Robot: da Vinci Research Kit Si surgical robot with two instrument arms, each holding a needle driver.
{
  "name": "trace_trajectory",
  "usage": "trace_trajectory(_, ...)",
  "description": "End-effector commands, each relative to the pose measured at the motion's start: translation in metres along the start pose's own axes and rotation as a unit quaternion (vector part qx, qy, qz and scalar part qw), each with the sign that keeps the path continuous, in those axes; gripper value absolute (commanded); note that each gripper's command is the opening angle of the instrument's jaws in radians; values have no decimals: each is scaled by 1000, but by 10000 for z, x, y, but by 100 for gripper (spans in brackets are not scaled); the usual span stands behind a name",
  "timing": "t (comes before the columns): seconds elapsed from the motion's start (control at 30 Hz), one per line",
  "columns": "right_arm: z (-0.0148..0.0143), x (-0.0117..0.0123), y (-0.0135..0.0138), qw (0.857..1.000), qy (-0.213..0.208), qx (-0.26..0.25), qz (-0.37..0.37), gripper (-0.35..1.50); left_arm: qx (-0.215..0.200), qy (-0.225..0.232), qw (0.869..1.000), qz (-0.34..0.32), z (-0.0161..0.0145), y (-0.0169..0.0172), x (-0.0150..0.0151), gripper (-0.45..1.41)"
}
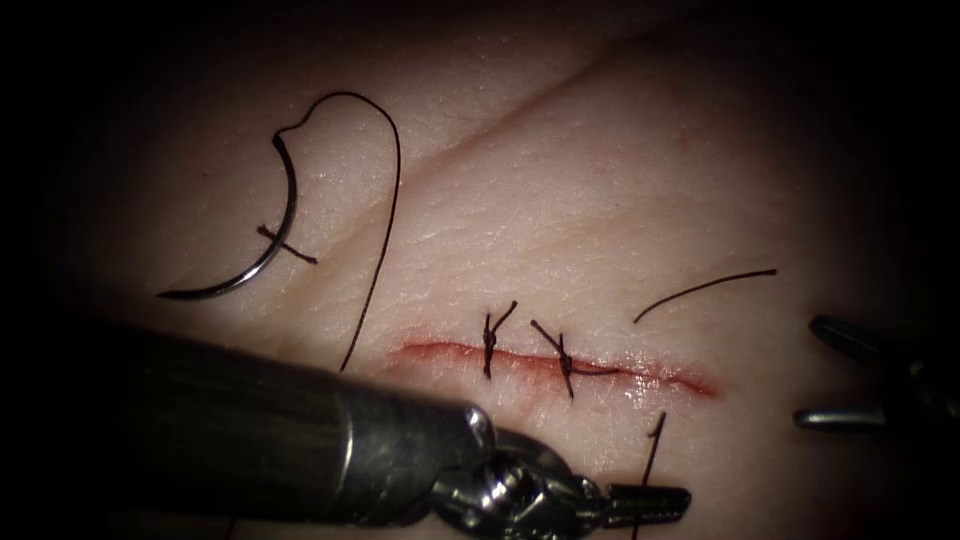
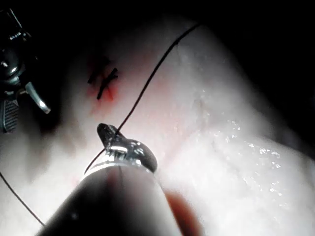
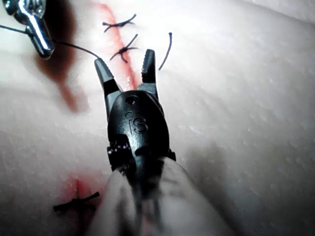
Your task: Wound Closure
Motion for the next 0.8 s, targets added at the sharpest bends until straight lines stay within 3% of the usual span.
trace_trajectory(0.03, 10, -6, -14, 1000, -10, 17, -14, 100, 0, 1, 1000, -1, 6, 2, -4, -45)
trace_trajectory(0.23, 44, -7, -27, 993, -36, 49, -102, 98, -1, -1, 1000, -1, 11, 3, -11, -45)
trace_trajectory(0.4, 80, -5, -29, 974, -49, 83, -206, 95, -9, 7, 1000, 2, 8, 3, -10, -45)
trace_trajectory(0.57, 91, -17, -26, 963, -41, 105, -246, 84, -19, 10, 1000, 3, 2, 4, -10, -45)
trace_trajectory(0.67, 94, -26, -28, 958, -28, 116, -260, 68, -24, 10, 1000, 3, 3, 3, -10, -45)
trace_trajectory(0.8, 102, -31, -36, 950, -16, 128, -286, 68, -25, 10, 1000, 2, 7, 1, -11, -45)
